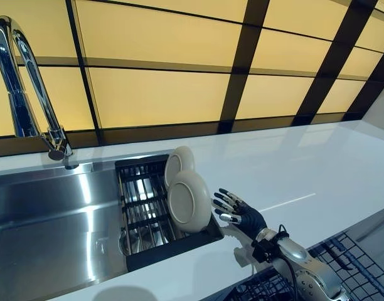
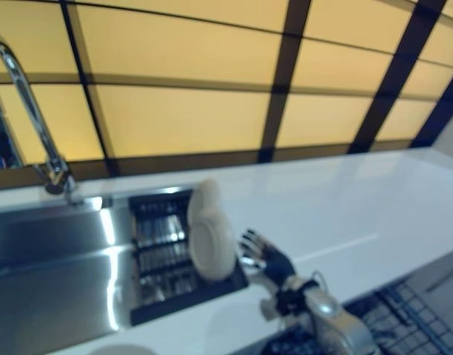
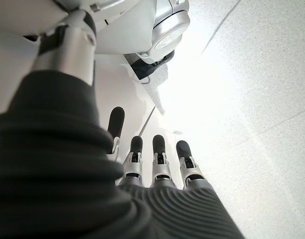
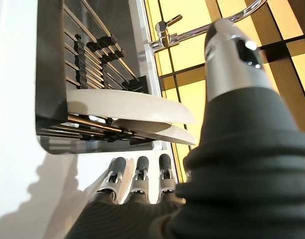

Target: Take plates into dishwasher

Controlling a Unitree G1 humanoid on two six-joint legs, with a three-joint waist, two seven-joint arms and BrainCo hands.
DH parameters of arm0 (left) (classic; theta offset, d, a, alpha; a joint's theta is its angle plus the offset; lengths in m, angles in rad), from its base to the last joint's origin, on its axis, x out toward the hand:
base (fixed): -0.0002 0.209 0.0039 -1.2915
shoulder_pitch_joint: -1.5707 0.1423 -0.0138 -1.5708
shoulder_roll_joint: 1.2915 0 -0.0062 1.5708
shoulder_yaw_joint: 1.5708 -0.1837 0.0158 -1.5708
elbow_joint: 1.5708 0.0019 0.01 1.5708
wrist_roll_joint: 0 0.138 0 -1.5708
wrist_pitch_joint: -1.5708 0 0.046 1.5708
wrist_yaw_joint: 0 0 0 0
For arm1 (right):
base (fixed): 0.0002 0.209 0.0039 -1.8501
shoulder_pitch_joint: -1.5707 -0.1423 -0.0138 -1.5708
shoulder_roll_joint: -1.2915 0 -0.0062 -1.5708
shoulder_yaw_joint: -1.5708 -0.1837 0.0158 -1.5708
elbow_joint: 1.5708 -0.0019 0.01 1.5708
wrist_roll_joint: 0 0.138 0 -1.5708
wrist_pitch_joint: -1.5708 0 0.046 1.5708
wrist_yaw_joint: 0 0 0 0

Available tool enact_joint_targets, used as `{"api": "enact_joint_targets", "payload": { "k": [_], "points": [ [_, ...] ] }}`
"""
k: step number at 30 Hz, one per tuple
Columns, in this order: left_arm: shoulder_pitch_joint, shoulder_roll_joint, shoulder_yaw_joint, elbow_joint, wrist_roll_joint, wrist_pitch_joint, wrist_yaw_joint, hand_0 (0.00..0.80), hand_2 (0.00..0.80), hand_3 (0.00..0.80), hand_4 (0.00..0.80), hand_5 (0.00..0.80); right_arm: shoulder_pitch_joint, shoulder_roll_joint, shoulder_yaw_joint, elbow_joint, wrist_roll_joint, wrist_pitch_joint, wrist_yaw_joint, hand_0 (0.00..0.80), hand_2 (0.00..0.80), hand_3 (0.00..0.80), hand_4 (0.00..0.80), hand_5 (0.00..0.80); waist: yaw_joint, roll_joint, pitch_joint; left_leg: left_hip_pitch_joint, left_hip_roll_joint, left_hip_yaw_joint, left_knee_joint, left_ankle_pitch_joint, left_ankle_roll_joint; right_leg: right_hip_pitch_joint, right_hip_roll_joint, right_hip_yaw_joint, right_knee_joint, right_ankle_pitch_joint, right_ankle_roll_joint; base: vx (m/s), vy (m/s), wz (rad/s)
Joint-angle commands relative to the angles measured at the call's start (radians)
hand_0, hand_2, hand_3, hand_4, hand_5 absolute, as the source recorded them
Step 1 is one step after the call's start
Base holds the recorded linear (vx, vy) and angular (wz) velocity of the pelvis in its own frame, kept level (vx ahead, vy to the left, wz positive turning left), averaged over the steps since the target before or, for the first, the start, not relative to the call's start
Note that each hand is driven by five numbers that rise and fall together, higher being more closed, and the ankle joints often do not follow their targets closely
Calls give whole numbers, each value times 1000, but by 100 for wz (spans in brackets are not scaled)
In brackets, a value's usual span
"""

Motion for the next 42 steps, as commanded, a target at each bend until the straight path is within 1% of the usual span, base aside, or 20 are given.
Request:
{"api": "enact_joint_targets", "payload": {
  "k": [1,11,15,19,23,29,31,32,34,42],
  "points": [
    [-236,-29,1,9,56,-106,16,0,0,0,0,0,-106,12,11,12,37,-72,33,0,0,0,0,0,12,14,8,41,-25,-100,10,-98,13,-26,-61,-38,84,23,107,0,0,0],
    [-230,-27,9,13,65,-107,9,0,0,0,0,0,-101,-2,15,47,14,-58,85,0,0,0,0,0,13,16,0,44,-23,-99,13,-98,12,-18,-63,-41,85,16,105,0,0,0],
    [-231,-32,5,13,66,-108,12,0,0,0,0,0,-95,5,27,74,-2,-40,104,0,0,0,0,0,14,17,-2,45,-24,-99,13,-97,11,-14,-64,-43,84,14,104,0,0,0],
    [-233,-34,2,16,65,-110,12,0,0,0,0,0,-91,11,37,109,7,-48,100,0,0,0,0,0,14,18,-5,47,-24,-100,12,-97,10,-13,-65,-47,85,12,104,0,0,0],
    [-233,-39,0,22,66,-112,18,0,0,0,0,0,-76,32,39,168,21,-66,111,0,0,0,0,0,14,18,-4,46,-25,-105,12,-97,12,-10,-64,-46,86,7,103,0,0,0],
    [-229,-43,4,24,76,-114,17,0,0,0,0,0,-40,69,40,252,37,-120,142,0,0,0,0,0,16,21,-1,48,-26,-115,12,-99,13,-4,-63,-46,88,0,104,3,-1,2],
    [-229,-45,6,25,81,-114,18,0,0,0,0,0,-32,83,40,286,31,-153,152,0,0,0,0,0,17,23,-1,47,-26,-118,12,-99,13,-2,-62,-46,87,-5,103,0,0,0],
    [-228,-45,6,26,82,-114,18,0,0,0,0,0,-30,86,39,295,33,-159,157,0,0,0,0,0,17,23,-1,47,-26,-120,12,-99,13,-2,-61,-46,87,-7,103,0,0,0],
    [-228,-47,8,29,86,-115,18,0,0,0,0,0,-25,96,41,333,8,-191,191,0,0,0,0,0,17,24,-2,48,-26,-123,11,-100,12,-1,-61,-46,88,-9,103,0,0,0],
    [-230,-51,17,27,100,-111,12,0,0,0,0,0,-13,115,54,399,-43,-219,254,0,0,0,0,0,19,26,-3,51,-28,-128,12,-102,10,4,-63,-52,86,-11,106,0,0,0]
  ]
}}
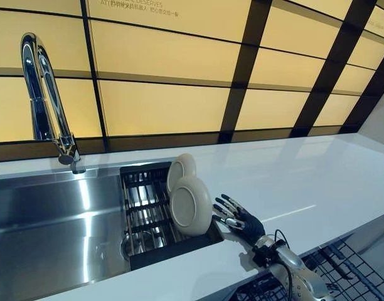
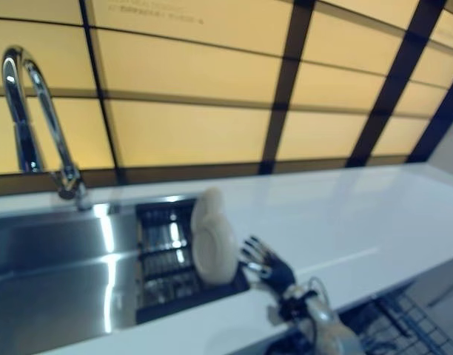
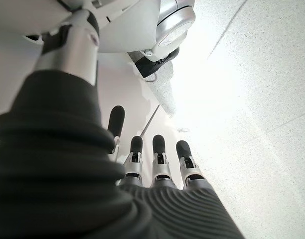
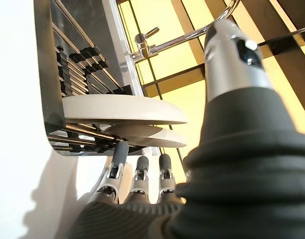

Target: Take plates into dishwasher

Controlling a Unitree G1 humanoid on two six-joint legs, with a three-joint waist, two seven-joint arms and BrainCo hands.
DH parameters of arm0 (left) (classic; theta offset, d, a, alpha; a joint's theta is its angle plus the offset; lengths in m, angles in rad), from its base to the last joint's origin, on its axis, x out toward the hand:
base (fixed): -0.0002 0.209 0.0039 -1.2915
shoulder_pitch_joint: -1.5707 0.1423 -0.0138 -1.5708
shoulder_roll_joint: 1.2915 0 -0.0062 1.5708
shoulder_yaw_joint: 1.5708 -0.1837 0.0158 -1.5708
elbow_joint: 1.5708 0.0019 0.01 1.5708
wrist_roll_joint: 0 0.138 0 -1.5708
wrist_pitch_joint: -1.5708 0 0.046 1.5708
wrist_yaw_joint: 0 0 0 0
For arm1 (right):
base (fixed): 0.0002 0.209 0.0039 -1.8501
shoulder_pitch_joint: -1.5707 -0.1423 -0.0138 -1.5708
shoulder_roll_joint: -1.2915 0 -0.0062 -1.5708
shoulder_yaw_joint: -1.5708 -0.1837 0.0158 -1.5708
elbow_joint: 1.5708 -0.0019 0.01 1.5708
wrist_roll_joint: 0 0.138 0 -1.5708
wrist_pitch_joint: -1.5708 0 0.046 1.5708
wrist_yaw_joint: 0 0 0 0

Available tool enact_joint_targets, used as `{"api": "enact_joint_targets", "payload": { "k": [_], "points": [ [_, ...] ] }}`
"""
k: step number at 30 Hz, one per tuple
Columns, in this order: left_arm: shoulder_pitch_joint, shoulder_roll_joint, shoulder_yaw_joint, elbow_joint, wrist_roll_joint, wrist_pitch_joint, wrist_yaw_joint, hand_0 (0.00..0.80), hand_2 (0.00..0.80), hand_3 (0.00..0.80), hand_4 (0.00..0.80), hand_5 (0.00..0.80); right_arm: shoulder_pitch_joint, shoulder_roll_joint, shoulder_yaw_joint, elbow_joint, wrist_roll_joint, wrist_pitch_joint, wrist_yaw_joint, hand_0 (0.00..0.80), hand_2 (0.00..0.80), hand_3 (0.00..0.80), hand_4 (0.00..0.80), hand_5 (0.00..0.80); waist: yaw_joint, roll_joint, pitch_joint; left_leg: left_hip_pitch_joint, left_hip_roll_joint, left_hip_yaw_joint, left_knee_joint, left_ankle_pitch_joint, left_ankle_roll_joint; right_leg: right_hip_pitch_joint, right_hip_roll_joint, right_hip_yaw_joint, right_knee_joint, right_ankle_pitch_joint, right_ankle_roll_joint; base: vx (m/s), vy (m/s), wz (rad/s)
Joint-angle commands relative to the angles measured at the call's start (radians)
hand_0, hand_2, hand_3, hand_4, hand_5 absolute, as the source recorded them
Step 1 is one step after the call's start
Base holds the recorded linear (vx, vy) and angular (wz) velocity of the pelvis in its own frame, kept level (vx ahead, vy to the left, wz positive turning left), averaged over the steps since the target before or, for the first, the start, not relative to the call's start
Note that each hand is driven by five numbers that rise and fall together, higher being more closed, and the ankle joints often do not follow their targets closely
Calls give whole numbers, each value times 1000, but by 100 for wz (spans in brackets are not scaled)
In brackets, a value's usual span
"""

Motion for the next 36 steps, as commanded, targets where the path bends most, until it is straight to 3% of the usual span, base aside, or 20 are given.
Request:
{"api": "enact_joint_targets", "payload": {
  "k": [1,12,36],
  "points": [
    [-230,-48,13,-5,63,-109,10,0,0,0,0,0,-12,16,61,82,-48,9,20,0,0,0,0,0,19,29,45,44,-23,-112,12,-99,6,-10,-53,-28,86,-10,107,0,0,0],
    [-237,-58,14,-2,68,-101,13,0,0,0,0,0,-7,49,63,160,-56,-11,29,0,0,0,0,0,19,27,48,47,-24,-119,16,-102,9,-11,-54,-27,97,-14,109,0,0,0],
    [-239,-69,22,-19,53,-74,28,0,0,0,0,0,-26,60,53,219,-241,-131,-67,0,0,0,0,0,28,29,63,57,-30,-148,22,-106,16,-8,-62,-22,119,-10,116,4,-1,2]
  ]
}}
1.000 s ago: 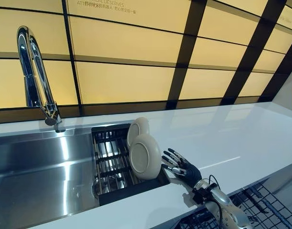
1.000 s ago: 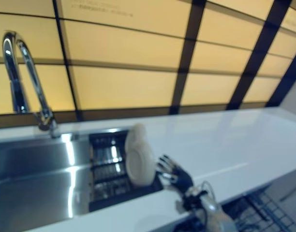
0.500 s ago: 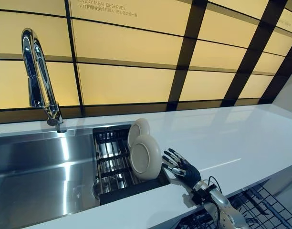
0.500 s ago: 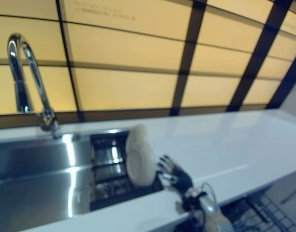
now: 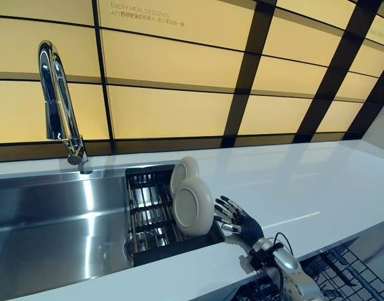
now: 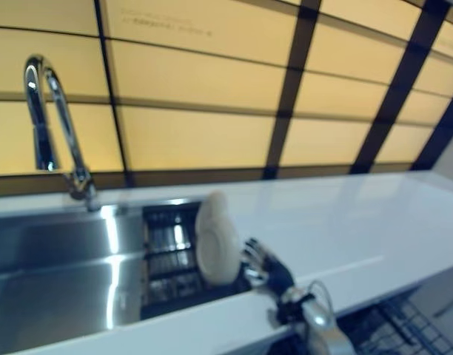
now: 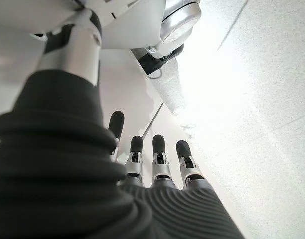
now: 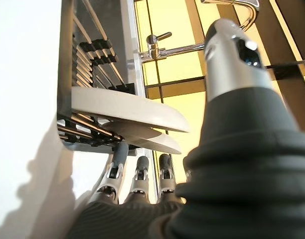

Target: Take plates into dishwasher

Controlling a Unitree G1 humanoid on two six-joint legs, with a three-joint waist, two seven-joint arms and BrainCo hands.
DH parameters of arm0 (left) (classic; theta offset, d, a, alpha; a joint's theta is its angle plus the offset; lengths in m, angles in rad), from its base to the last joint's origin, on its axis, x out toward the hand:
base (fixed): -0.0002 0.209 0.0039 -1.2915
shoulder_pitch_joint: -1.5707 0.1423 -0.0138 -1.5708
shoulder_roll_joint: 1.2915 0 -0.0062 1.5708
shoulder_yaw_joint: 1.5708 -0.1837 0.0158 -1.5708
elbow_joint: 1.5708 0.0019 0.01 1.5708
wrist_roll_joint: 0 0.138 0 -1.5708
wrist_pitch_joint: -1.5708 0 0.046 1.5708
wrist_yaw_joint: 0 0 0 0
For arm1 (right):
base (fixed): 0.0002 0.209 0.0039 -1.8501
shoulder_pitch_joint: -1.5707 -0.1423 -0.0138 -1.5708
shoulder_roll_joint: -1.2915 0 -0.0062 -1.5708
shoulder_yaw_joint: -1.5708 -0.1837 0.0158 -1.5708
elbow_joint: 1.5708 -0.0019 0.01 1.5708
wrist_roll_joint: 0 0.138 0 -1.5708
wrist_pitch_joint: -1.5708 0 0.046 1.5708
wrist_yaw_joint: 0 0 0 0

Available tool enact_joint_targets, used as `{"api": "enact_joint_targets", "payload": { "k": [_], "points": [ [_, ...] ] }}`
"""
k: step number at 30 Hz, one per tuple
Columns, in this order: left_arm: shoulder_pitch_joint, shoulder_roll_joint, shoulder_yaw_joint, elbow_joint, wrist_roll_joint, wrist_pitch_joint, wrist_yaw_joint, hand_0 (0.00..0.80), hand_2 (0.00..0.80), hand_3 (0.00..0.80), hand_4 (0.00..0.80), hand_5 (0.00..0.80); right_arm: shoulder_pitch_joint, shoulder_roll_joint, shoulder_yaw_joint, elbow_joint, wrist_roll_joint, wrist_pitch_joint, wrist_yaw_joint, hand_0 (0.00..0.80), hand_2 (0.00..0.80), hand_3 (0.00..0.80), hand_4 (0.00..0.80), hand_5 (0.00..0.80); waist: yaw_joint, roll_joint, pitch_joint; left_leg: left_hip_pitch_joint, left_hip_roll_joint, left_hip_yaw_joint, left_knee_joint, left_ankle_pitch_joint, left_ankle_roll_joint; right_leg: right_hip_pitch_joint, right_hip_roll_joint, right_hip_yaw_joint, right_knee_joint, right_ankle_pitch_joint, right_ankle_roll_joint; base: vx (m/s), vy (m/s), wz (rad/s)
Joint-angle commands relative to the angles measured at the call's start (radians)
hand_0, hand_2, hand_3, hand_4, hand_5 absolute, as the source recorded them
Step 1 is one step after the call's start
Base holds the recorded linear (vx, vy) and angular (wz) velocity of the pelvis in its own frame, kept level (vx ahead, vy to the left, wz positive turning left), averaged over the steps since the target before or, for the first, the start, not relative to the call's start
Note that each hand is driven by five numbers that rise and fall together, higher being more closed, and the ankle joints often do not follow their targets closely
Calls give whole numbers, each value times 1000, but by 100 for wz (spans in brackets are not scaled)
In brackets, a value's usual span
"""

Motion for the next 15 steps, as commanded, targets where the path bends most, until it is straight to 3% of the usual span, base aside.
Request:
{"api": "enact_joint_targets", "payload": {
  "k": [1,15],
  "points": [
    [-224,-65,19,-25,18,-71,21,0,0,0,0,0,-18,3,50,114,-62,16,-58,0,0,0,0,0,28,28,73,54,-22,-95,23,-106,16,-25,-59,0,119,-7,117,0,0,0],
    [-229,-67,17,-38,20,-47,26,0,0,0,0,0,-24,12,57,153,-99,1,-80,0,0,0,0,0,33,23,84,57,-22,-106,29,-105,20,-26,-61,0,135,-3,119,0,0,0]
  ]
}}
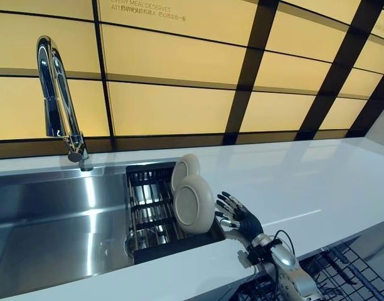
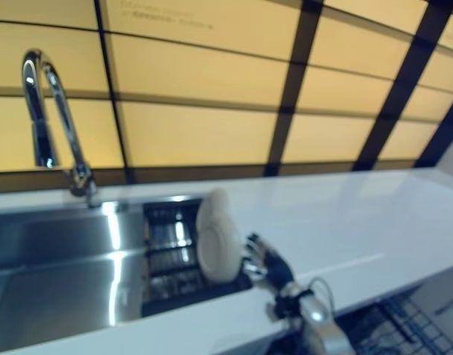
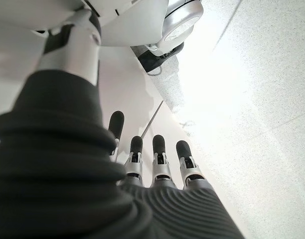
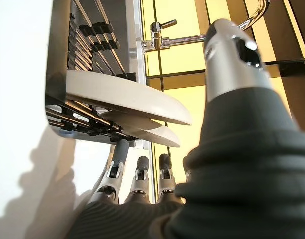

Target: Take plates into dishwasher

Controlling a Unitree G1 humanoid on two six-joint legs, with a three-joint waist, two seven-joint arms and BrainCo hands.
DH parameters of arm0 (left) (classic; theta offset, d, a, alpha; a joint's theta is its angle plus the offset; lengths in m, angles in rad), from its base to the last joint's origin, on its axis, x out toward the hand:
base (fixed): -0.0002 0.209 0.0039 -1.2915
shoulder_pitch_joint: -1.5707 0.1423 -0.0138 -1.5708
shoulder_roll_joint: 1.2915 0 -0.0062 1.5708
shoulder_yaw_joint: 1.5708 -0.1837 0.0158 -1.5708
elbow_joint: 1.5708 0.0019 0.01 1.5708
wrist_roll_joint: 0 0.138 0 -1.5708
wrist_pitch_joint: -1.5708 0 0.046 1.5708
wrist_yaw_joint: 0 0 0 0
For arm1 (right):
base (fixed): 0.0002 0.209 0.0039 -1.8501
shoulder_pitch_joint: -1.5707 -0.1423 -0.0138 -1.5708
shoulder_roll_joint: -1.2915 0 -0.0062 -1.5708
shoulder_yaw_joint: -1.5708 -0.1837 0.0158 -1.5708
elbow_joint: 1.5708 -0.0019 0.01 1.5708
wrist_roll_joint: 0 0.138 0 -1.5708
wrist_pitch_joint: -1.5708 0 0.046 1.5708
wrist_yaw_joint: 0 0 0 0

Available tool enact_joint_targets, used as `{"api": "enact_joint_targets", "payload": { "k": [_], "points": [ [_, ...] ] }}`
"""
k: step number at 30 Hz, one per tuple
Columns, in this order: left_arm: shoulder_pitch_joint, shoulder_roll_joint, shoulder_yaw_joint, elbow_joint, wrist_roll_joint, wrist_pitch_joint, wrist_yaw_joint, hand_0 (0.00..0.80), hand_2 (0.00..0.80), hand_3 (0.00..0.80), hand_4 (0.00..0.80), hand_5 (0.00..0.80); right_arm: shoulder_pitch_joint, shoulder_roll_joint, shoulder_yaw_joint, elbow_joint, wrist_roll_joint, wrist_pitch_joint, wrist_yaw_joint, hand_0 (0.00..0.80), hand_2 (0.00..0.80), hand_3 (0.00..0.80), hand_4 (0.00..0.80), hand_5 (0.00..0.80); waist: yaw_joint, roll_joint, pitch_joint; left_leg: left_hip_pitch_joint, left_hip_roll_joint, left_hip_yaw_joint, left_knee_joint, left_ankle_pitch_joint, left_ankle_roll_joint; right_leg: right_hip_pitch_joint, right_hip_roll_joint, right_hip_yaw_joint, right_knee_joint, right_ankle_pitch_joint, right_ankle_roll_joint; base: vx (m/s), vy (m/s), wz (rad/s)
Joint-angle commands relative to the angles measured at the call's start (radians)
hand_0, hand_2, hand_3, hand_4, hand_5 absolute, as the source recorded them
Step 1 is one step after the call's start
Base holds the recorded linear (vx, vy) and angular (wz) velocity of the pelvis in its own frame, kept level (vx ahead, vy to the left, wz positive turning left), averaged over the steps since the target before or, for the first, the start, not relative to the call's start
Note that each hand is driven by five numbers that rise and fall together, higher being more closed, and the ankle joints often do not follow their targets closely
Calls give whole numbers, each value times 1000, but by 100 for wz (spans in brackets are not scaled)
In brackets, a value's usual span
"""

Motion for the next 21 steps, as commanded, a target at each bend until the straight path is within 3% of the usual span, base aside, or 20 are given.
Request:
{"api": "enact_joint_targets", "payload": {
  "k": [1,8,21],
  "points": [
    [-214,-62,17,-39,20,-49,6,0,0,0,0,0,6,2,59,135,-63,30,-27,0,0,0,0,0,33,24,60,57,-22,-99,30,-106,20,-28,-61,3,134,-3,120,0,0,0],
    [-215,-64,18,-41,16,-47,9,0,0,0,0,0,-1,7,71,141,-70,51,-25,0,0,0,0,0,36,25,62,59,-21,-103,31,-106,19,-23,-58,4,130,-7,117,0,0,0],
    [-210,-68,20,-44,6,-37,16,0,0,0,0,0,-10,28,78,157,-95,26,-54,0,0,0,0,0,50,21,73,60,-24,-118,42,-107,22,-20,-65,-6,142,2,121,0,0,0]
  ]
}}
